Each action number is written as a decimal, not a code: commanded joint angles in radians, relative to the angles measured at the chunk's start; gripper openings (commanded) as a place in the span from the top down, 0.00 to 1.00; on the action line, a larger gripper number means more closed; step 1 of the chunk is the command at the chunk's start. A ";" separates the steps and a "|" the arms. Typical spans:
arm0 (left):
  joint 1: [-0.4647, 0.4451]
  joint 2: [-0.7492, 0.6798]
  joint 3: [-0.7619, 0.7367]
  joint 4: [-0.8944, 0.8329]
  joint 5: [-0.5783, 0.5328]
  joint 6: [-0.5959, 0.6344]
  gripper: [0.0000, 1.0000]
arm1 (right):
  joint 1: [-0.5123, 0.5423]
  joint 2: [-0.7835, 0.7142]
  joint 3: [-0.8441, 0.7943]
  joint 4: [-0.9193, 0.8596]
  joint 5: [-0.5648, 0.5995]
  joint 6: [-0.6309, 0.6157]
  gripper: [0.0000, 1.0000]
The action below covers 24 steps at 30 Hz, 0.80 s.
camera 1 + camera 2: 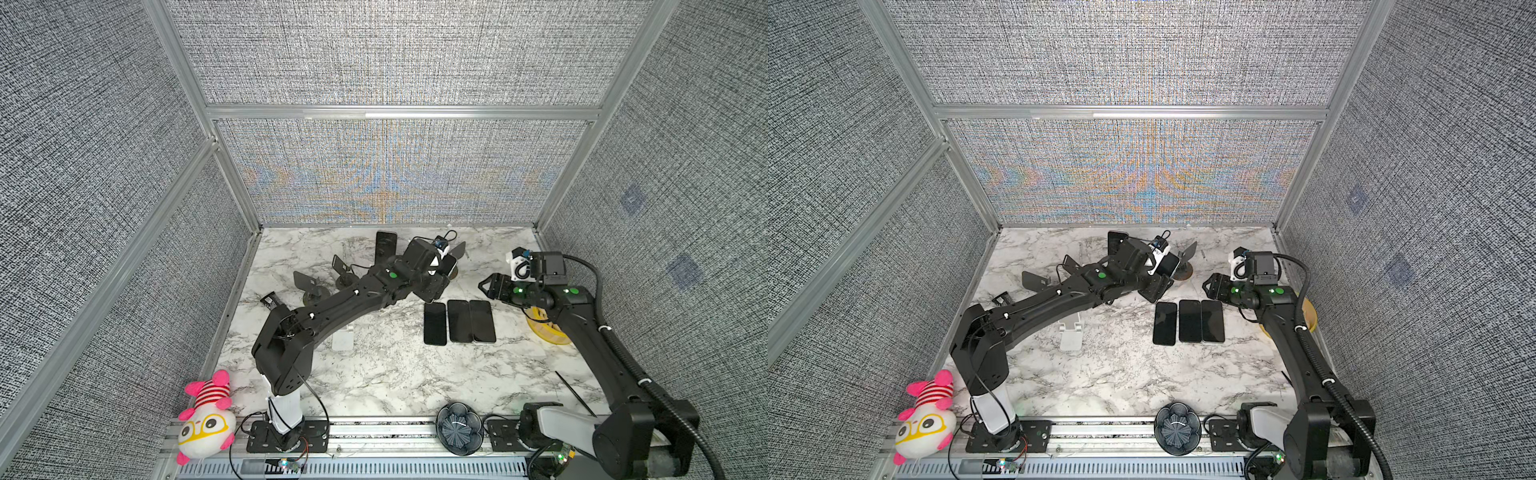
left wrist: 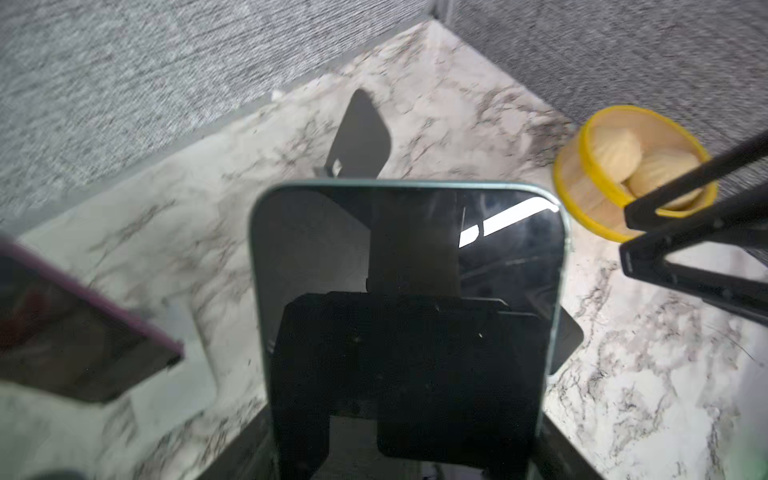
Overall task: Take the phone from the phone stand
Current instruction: 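Draw the right gripper back while the left gripper carries the phone toward the flat phones, then lower the teal-edged phone flat beside the row of black phones with the left gripper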
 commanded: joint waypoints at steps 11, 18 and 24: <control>-0.021 0.170 0.147 -0.474 -0.290 -0.665 1.00 | 0.001 0.010 -0.071 0.073 0.002 0.026 0.30; -0.023 0.239 0.124 -0.498 -0.277 -0.732 1.00 | 0.001 0.004 -0.080 0.062 0.017 0.013 0.30; -0.023 0.257 0.073 -0.442 -0.225 -0.744 1.00 | 0.001 0.017 -0.078 0.067 0.011 0.013 0.30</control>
